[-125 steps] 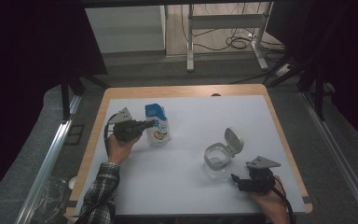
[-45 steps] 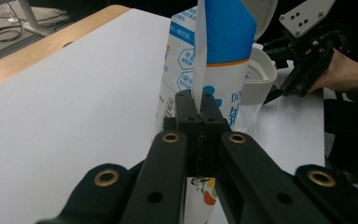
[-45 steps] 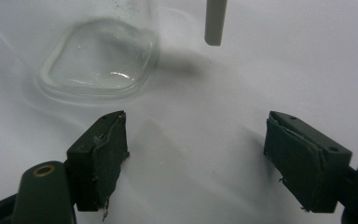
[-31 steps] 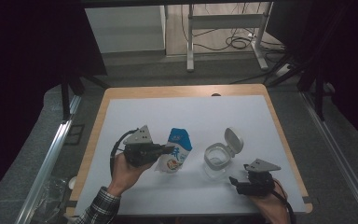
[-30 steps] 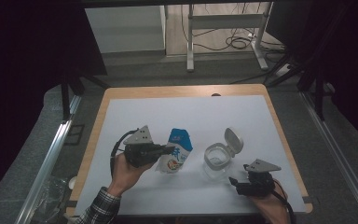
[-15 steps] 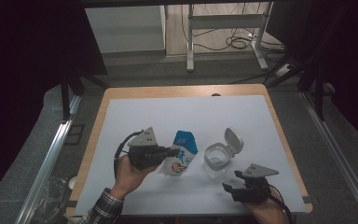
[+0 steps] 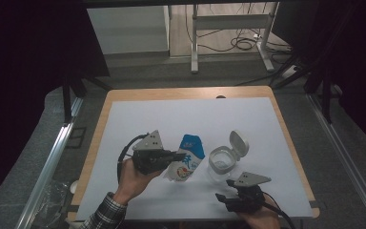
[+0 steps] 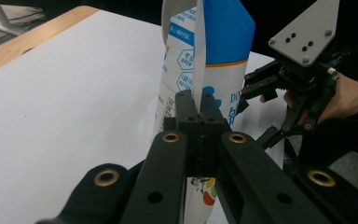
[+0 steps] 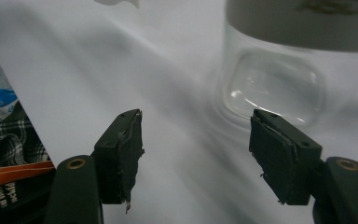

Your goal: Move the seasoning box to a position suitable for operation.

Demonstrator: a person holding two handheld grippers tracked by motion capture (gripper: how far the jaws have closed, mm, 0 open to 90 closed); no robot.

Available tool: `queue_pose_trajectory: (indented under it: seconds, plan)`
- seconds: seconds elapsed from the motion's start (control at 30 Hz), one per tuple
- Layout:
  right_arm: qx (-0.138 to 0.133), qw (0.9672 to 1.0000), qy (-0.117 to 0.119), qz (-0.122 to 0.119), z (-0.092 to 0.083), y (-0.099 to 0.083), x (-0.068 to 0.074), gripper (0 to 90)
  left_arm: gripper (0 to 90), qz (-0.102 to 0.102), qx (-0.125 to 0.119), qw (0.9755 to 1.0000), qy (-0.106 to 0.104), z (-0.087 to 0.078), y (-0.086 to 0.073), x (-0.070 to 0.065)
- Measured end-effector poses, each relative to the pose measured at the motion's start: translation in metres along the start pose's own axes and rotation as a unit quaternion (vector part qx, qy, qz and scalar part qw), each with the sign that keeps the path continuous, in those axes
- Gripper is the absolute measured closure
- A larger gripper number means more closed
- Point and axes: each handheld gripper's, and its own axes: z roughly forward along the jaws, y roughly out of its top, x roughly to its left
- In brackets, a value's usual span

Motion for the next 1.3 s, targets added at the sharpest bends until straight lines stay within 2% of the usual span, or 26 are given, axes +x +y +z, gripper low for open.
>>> queue_pose_trajectory:
  seconds: [0.4,0.77,0.97,1.3]
  plan:
    - [0.0,0.9993,0.03,-0.023,0.021,0.013,0.023,35.7,90.0,-0.002,0.002,1.0,-0.001,0.002,0.001,-0.003]
    - [-0.009,0.9983,0.043,-0.038,0.042,0.024,0.039,35.8,90.0,-0.004,0.005,1.0,-0.002,0.001,0.005,-0.005]
    - [-0.02,0.9982,0.032,-0.047,0.05,0.03,0.044,36.1,90.0,-0.006,0.007,0.9999,-0.005,0.001,0.006,-0.006]
    - [-0.028,0.9983,0.026,-0.044,0.062,0.035,0.049,37.1,90.0,-0.01,0.011,0.9998,-0.011,0.003,0.008,-0.007]
